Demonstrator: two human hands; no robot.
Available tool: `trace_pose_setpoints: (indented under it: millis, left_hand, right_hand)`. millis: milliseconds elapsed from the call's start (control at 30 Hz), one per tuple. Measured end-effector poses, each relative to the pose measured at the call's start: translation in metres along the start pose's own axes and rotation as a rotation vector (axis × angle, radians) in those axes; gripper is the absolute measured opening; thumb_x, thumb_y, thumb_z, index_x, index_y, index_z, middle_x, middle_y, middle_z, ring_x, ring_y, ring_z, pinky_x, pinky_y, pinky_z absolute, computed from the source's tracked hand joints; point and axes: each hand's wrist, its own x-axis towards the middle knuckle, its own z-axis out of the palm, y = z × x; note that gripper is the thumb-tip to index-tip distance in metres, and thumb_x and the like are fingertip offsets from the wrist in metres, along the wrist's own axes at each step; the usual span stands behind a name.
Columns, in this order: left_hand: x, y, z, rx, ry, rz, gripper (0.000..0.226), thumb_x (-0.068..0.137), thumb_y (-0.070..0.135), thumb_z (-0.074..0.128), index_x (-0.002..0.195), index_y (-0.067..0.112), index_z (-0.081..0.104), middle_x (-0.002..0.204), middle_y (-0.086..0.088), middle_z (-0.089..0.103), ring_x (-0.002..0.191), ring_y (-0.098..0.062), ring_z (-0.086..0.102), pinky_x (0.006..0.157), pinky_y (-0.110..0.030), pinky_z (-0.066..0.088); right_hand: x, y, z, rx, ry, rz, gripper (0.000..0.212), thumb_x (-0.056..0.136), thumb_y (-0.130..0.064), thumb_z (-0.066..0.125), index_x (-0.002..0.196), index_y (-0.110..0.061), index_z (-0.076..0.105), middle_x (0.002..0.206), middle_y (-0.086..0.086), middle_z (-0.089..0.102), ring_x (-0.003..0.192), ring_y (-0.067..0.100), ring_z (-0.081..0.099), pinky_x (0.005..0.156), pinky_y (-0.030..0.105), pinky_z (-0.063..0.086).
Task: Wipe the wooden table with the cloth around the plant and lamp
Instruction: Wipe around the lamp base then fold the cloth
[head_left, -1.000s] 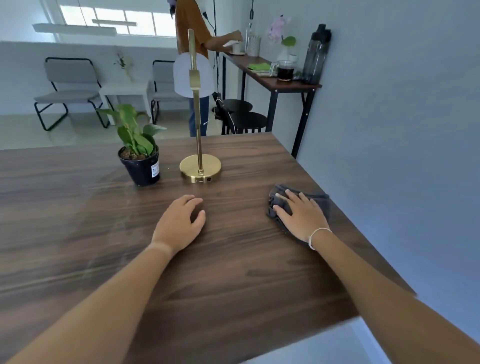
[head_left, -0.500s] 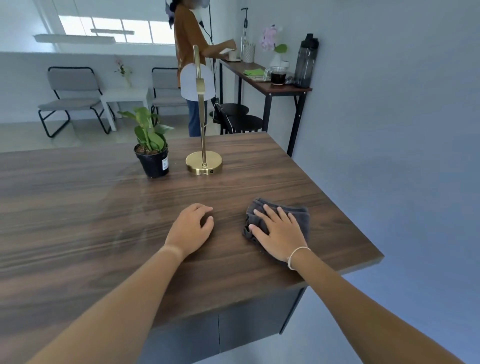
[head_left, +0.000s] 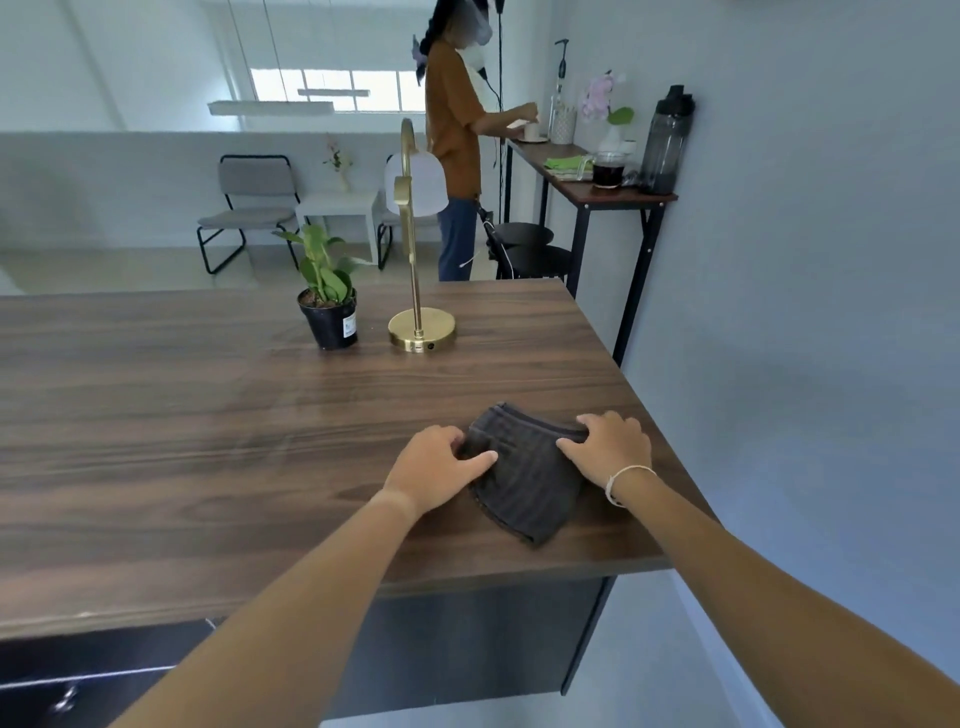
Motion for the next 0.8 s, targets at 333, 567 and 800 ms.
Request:
trace_pose_setpoints:
  millis: [333,567,800]
  left_hand:
    - [0.025,0.025,0.005,-0.163,-0.032,-0.105,0.01,0.082,0.013,0.058,0.09,0.006,0.058,0.084,-0.006,0.057,0.079,-0.022,0.054,0.069,-0.034,0.048]
    - [0.049,0.071,0.039,-0.169,-0.051,0.126,0.024,0.084,0.011,0.057,0.107,0.016,0.06,0.116,-0.01,0.052,0.108,-0.023,0.054,0.09,-0.034,0.049]
    - [0.049,0.067,0.047,-0.149,-0.112,0.094,0.046,0.087,0.023,0.058,0.13,0.012,0.046,0.13,-0.013,0.048,0.118,-0.026,0.048,0.089,-0.024,0.034]
  right_hand:
    - [0.004,0.034,-0.017,0.236,-0.135,0.04,0.021,0.083,-0.036,0.054,0.07,-0.019,0.055,0.082,0.003,0.061,0.09,0.027,0.06,0.076,0.034,0.04]
    - [-0.035,0.102,-0.045,0.27,-0.272,0.23,0.035,0.077,-0.035,0.061,0.057,-0.013,0.043,0.061,0.003,0.043,0.06,0.019,0.042,0.057,0.029,0.029]
    - [-0.062,0.119,-0.046,0.263,-0.131,0.312,0.039,0.087,-0.04,0.052,0.061,-0.012,0.041,0.07,0.008,0.046,0.059,0.017,0.042,0.056,0.028,0.032]
